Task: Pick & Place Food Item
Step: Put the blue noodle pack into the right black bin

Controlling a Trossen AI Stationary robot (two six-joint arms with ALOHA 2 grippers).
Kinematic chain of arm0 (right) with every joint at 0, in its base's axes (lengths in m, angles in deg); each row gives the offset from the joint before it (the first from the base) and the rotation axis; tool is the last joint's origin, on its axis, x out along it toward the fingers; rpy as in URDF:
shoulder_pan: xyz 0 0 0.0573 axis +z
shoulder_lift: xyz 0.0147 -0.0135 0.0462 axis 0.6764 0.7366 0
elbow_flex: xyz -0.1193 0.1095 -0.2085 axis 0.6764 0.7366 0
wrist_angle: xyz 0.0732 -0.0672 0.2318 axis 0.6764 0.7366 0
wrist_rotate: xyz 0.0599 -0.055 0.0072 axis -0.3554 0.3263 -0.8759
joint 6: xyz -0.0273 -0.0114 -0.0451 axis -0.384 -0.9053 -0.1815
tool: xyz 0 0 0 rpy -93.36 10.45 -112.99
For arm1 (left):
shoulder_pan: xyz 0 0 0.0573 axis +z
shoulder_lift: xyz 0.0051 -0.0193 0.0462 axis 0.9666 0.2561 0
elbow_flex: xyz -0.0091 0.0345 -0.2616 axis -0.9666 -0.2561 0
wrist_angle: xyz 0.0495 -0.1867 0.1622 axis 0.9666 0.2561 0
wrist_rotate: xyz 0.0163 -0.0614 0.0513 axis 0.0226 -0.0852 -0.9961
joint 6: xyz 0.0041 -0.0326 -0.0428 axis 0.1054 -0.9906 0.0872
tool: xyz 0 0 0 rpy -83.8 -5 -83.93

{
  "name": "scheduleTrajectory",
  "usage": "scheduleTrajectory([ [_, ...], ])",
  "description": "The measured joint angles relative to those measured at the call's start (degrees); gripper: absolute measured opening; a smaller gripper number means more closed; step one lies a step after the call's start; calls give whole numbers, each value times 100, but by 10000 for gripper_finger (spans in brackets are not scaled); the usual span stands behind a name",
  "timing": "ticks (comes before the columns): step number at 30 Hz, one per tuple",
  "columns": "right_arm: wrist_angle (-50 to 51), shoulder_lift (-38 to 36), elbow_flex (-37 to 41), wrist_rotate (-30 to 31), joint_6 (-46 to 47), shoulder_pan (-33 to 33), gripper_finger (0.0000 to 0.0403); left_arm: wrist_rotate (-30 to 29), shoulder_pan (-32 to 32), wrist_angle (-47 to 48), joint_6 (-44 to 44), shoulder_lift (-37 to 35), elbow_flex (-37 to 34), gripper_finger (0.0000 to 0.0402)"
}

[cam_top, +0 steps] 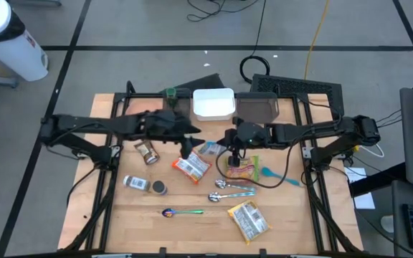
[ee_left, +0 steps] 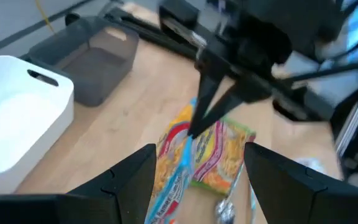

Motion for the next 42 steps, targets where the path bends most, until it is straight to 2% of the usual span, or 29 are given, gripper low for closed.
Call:
scheduleTrajectory([
  [5,-41,-190,-4,9,28,-3,0,10,0,498,546,471,596,250],
  [13,-176,-458,-6,10,120,8,0,285,54,397,614,565,614,250],
  [22,-149,-473,-4,-144,118,10,0,153,101,514,691,565,608,250],
  [28,464,-239,-2,-12,-81,10,0,-5,96,706,534,565,606,250],
  [35,429,161,-4,497,-352,10,0,-5,90,733,405,565,603,250],
  [39,463,527,7,576,-504,117,0,-1,86,845,311,565,601,250],
  [42,453,759,7,928,-617,296,0,-1,81,909,221,565,601,250],
])
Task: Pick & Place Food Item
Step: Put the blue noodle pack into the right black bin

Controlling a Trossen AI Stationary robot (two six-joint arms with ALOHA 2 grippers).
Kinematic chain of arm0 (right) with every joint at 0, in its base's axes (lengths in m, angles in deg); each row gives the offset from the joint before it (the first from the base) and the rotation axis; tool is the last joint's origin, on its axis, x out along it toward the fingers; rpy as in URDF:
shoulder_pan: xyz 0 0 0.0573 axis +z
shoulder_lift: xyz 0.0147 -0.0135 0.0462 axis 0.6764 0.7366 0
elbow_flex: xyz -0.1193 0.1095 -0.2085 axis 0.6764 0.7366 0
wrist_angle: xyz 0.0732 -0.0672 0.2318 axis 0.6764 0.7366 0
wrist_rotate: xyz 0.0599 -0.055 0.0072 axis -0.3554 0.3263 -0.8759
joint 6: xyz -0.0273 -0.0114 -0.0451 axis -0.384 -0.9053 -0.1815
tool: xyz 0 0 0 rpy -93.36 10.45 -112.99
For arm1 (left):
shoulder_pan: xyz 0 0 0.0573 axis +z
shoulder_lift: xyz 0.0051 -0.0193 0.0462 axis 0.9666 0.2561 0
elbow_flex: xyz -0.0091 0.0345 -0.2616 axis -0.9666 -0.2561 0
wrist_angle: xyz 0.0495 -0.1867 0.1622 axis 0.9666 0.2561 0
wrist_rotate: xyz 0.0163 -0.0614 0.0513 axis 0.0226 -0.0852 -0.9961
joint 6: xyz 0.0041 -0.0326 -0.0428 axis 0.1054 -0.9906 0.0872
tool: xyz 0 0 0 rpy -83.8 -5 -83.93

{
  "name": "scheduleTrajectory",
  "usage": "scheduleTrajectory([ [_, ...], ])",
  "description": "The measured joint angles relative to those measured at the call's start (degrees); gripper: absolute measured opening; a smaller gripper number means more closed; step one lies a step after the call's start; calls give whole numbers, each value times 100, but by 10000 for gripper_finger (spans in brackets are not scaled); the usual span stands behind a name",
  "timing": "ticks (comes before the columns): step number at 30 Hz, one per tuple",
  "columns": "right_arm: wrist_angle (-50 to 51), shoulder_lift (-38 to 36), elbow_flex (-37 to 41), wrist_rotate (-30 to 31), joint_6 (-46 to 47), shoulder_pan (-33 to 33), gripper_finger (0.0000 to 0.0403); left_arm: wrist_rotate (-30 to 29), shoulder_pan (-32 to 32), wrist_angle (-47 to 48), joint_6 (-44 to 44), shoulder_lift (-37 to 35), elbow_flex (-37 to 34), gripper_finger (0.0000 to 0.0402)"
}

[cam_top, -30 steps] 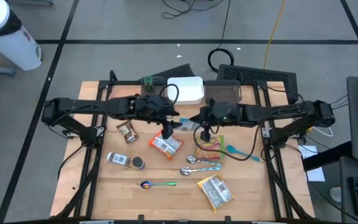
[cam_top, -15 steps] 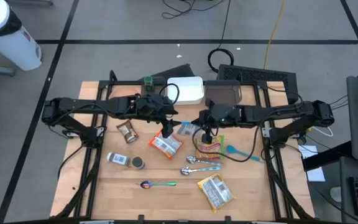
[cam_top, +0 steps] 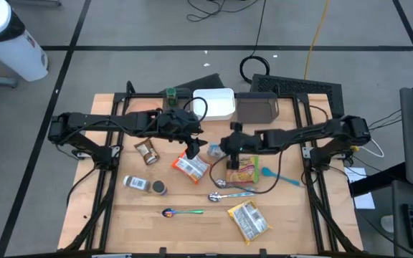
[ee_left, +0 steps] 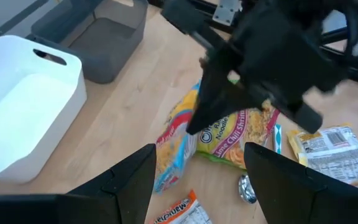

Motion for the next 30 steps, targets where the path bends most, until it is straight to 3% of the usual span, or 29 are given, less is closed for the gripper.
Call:
scheduleTrajectory([
  [16,-266,355,-7,-168,210,503,0,257,-16,184,-361,0,-2,250],
  [20,-378,352,-7,-172,281,505,0,496,-167,253,-142,102,-2,250],
  [30,-840,285,2,-460,390,505,0,295,-567,403,292,679,-4,250],
])
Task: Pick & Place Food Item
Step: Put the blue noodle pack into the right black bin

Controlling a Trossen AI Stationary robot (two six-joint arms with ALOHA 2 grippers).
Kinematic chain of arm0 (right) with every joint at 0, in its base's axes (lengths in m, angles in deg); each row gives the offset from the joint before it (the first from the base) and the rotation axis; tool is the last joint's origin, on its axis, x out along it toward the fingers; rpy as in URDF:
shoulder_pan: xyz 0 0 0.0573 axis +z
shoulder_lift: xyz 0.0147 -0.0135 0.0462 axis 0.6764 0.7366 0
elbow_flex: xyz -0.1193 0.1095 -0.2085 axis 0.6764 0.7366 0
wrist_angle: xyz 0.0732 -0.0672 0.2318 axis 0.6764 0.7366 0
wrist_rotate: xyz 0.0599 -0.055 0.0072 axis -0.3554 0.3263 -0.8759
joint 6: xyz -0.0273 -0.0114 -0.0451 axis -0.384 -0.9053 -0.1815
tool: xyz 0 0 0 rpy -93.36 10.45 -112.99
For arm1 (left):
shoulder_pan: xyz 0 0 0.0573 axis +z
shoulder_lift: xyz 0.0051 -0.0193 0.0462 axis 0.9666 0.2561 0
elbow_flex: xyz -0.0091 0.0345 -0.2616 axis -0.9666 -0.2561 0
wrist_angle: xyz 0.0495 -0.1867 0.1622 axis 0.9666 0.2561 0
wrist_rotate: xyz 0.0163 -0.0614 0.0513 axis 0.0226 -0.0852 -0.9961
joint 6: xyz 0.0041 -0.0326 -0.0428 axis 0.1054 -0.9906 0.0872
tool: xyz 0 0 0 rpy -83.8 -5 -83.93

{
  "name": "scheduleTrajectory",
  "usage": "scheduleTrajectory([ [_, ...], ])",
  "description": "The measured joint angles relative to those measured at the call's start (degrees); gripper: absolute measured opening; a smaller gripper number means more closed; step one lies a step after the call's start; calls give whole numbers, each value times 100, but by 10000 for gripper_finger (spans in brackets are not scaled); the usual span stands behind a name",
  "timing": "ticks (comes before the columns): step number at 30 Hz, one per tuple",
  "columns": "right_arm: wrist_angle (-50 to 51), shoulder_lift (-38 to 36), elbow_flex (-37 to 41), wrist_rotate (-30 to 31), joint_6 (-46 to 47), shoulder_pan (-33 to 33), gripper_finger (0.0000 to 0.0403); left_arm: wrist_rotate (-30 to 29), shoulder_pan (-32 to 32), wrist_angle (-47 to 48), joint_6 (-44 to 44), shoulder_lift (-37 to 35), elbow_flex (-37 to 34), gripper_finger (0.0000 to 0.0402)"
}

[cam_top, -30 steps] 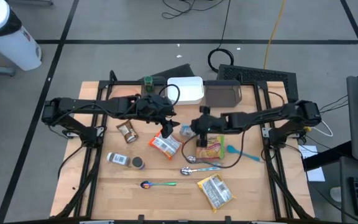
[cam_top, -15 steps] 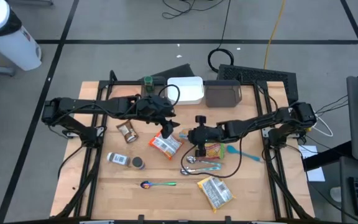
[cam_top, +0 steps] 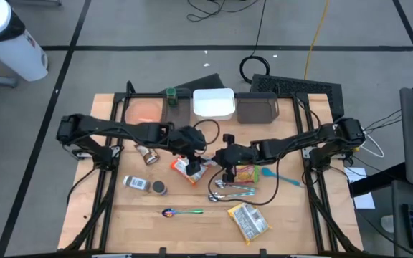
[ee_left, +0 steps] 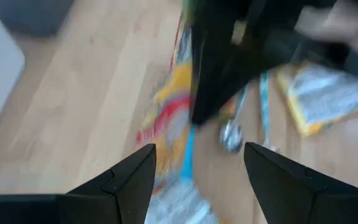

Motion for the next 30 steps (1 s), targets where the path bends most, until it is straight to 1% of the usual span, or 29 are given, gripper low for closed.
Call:
scheduleTrajectory([
  [6,-145,-95,0,-10,0,0,0,130,-6,-21,53,261,2,250],
  [9,-369,-127,-19,-6,-2,-2,0,197,-2,-12,53,344,-2,250],
  [13,-420,-177,2,-11,-19,-2,0,206,-3,29,44,395,-2,250],
  [16,-425,-190,-2,-13,-48,-2,0,207,1,-40,20,409,2,242],
  [18,-385,-188,-2,-54,-50,-2,0,207,5,-54,3,407,2,224],
  [20,-394,-188,-2,-157,-55,-4,0,203,7,-80,-5,407,2,199],
  [30,-392,-188,-2,-162,-109,-2,0,307,52,-277,-107,407,2,33],
])
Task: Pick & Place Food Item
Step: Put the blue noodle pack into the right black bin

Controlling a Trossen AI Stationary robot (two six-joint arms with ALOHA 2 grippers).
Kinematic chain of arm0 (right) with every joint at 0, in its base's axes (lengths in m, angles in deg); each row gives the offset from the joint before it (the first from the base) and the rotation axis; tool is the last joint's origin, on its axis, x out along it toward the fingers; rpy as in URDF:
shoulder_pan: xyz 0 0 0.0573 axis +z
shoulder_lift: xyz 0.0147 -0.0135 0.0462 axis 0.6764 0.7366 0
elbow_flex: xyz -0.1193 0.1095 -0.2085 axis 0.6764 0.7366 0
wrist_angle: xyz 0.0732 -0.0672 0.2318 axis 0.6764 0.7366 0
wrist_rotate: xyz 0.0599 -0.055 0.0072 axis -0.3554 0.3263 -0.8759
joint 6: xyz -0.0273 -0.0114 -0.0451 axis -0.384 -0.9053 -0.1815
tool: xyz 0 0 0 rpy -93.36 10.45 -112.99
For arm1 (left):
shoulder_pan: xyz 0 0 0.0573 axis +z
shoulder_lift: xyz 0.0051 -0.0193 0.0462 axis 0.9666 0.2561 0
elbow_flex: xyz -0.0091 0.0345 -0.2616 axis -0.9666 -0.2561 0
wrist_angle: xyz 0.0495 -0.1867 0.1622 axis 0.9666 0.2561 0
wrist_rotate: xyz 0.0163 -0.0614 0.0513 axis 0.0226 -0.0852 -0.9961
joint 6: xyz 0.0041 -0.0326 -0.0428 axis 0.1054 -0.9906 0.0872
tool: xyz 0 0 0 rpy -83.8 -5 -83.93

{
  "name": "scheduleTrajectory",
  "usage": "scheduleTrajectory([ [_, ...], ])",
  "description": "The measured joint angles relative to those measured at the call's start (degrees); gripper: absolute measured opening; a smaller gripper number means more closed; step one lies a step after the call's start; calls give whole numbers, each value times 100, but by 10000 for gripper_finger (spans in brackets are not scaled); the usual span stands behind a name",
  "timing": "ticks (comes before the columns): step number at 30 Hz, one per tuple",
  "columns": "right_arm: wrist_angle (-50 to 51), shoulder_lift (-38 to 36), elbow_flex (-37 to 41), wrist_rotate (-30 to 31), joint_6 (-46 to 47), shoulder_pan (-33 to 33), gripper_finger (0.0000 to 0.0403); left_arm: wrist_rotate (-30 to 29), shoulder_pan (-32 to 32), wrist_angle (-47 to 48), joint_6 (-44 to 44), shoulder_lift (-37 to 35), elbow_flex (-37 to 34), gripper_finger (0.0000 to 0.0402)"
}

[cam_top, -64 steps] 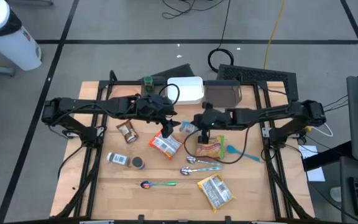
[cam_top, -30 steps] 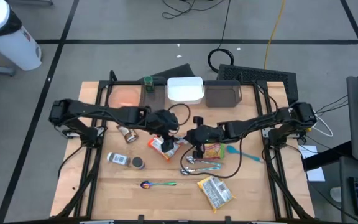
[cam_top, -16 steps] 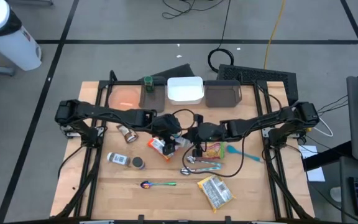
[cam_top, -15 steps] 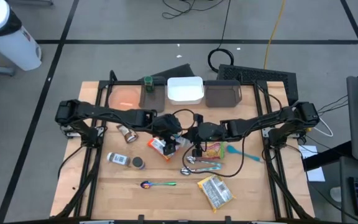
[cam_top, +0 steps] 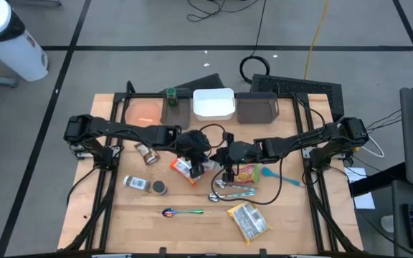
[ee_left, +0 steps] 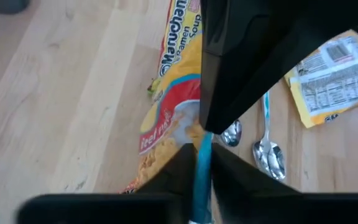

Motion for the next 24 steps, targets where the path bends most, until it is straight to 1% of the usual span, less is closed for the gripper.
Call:
scheduleTrajectory([
  [2,0,0,0,0,0,0,0,73,36,-18,-22,0,0,9],
  [7,40,-94,0,-49,-190,-2,0,348,176,-25,-139,0,0,5],
  [10,35,-319,0,-418,-296,-25,5,467,259,15,-182,0,4,5],
  [13,39,-628,-7,-736,-104,-130,19,497,313,53,-171,0,27,4],
  [17,131,-1055,-8,-1022,307,-386,58,497,343,11,-154,0,31,3],
  [20,425,-1292,-11,-1045,529,-555,100,570,387,-85,-148,0,31,3],
  [24,820,-1333,-4,-1087,605,-697,159,786,472,-328,-202,0,31,2],
])
